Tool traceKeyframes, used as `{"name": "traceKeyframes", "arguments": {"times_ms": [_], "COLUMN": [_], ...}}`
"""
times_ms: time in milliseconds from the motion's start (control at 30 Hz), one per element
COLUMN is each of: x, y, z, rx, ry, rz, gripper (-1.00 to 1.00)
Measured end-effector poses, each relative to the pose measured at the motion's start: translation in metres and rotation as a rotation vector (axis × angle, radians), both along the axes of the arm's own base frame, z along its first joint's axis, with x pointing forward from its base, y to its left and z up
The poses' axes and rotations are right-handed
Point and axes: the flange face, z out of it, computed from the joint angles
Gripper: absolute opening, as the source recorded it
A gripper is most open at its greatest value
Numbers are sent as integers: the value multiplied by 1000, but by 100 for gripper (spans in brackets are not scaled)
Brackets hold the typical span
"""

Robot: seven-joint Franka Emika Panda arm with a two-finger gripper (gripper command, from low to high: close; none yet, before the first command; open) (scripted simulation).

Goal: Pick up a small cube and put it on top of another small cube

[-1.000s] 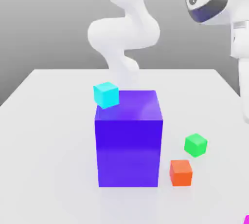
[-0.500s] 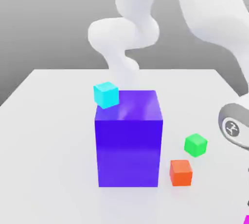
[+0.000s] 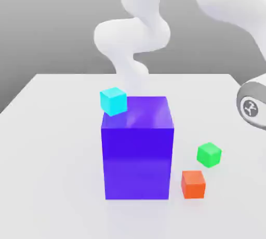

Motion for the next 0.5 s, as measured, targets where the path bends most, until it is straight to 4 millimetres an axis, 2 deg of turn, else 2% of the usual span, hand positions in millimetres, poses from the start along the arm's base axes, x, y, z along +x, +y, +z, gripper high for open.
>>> {"name": "traceKeyframes", "arguments": {"times_ms": [167, 300, 400, 500], "x": [-66, -121, -160, -189], "y": [5, 3, -7, -28], "z": [25, 36, 38, 36], "rx": [39, 40, 26, 0], "ry": [29, 40, 38, 27], "rz": [-47, -75, -104, -156], "gripper": [-100, -100, -100, -100]}}
